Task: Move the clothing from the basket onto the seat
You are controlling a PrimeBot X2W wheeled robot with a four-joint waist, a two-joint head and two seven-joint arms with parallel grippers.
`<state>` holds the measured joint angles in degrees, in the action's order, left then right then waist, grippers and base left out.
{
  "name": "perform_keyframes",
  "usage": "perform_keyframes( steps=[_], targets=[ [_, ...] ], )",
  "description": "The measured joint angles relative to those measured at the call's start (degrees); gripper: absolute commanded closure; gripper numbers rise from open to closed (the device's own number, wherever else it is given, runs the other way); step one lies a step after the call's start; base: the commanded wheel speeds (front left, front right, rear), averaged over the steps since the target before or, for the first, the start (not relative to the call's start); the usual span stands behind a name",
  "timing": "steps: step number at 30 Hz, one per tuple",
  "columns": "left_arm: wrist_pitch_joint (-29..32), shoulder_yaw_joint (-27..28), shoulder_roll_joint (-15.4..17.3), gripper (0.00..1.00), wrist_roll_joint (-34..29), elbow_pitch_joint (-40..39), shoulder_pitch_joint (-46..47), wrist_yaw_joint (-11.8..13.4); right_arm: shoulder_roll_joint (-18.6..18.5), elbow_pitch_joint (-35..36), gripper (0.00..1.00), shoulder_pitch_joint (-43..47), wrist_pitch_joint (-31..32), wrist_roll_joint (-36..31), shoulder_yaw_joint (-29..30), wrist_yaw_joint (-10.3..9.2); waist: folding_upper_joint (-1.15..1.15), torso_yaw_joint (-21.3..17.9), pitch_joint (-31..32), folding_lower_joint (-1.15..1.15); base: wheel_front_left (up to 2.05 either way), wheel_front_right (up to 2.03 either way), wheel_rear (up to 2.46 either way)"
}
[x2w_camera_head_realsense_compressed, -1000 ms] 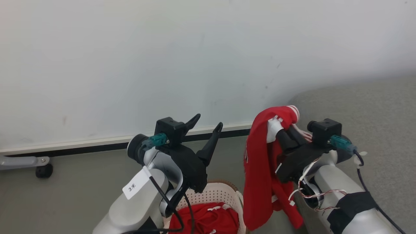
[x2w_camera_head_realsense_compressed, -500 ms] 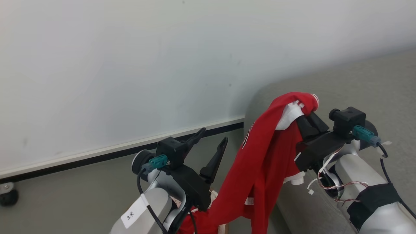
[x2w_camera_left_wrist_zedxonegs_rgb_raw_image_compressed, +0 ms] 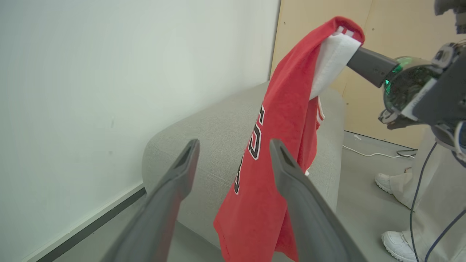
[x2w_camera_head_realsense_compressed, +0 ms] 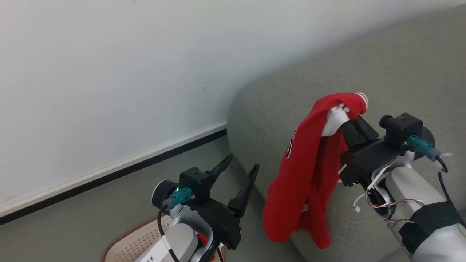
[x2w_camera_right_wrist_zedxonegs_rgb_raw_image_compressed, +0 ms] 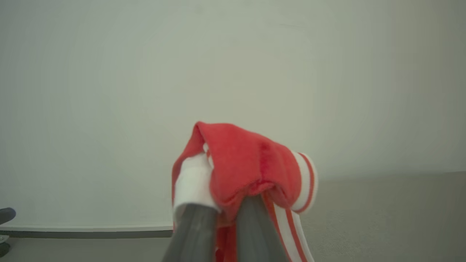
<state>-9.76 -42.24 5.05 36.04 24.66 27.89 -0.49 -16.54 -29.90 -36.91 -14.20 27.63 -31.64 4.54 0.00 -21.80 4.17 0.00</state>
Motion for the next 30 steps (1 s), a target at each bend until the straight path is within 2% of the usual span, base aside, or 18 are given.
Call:
perform_keyframes(
  steps=[6,14,23,30],
  targets=[
    [0.00,-1.26,-0.43,0.00,-0.55,-0.43,-0.18,0.07,-1.35,1.45,1.00,0.01,0.02,0.03,1.18,-0.09,0.00,-2.64,-1.85,0.00,0.00,0.00,0.00],
    [0.04,-2.72,-0.62,0.00,-1.64,-1.68,-0.19,0.98,-3.14,2.72,1.00,-1.37,1.11,0.66,3.21,-0.57,0.00,-2.72,-5.29,0.00,0.00,0.00,0.00],
    [0.59,-3.43,-0.10,0.00,-4.32,-4.88,0.74,1.92,-6.88,1.76,1.00,-14.56,3.45,1.68,8.42,-0.57,0.00,0.34,-10.09,0.01,0.00,0.00,0.00],
    [1.19,-3.92,1.07,0.00,-5.64,-8.25,3.00,2.09,-10.29,-1.19,1.00,-26.75,5.79,2.49,12.84,-0.83,0.01,4.11,-14.67,0.01,0.00,0.00,0.00]
  ],
)
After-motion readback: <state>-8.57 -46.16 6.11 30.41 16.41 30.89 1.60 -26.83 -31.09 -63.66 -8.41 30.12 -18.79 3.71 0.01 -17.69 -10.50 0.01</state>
